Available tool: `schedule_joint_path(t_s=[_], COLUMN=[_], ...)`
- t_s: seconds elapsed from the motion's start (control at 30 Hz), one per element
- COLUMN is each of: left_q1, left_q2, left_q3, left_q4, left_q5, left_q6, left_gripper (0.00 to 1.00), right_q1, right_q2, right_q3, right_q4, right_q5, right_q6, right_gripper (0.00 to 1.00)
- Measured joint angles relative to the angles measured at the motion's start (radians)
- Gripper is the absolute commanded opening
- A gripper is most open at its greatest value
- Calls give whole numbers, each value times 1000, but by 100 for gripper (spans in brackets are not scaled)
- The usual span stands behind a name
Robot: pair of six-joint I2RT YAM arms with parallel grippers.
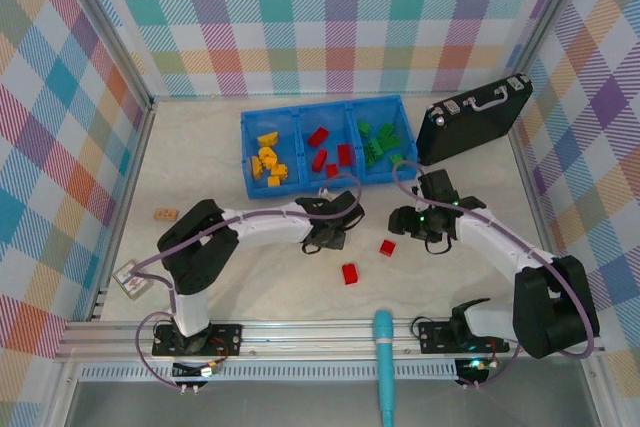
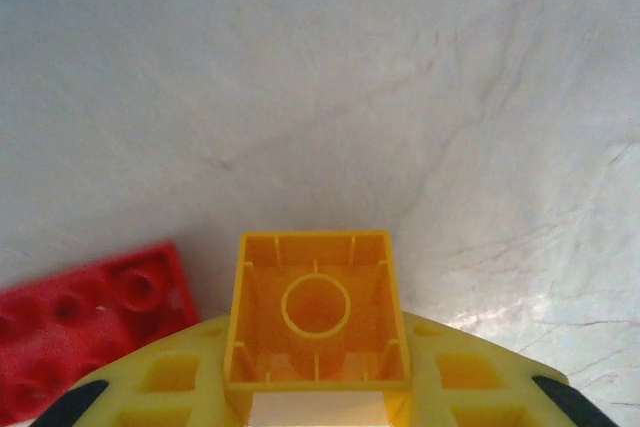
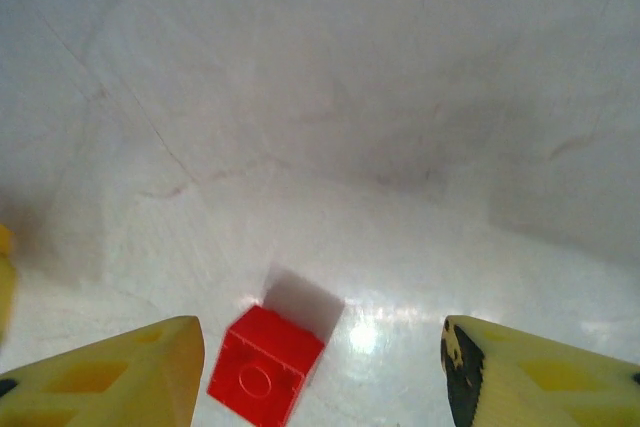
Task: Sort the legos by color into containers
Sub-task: Pick up the lego from the center of the table, then place the lego in the container, then pick up the lego from the center of the table.
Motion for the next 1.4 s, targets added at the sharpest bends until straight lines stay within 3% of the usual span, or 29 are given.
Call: schedule_joint_path(t_s=[0.23, 0.47, 0.7, 1.0, 1.4], left_q1=[98, 298, 438, 539, 546], left_q2=[-211, -341, -259, -30, 64], left_q3=[82, 44, 6, 31, 187], left_q4=[-1, 65, 143, 248, 255], left_q5=[-54, -97, -85, -21, 26], left_q6=[139, 264, 334, 357, 409], left_gripper=[23, 22, 22, 22, 54], right_q1=[0, 13, 53, 138, 153], right_q2=[-31, -70, -53, 69, 197], right_q3=[-65, -80, -72, 20, 58], right_q4=[2, 16, 5, -19, -56], right_q5=[-76, -100, -78, -29, 16], right_q6=[111, 181, 227, 260, 254], right_gripper=[68, 69, 68, 68, 66])
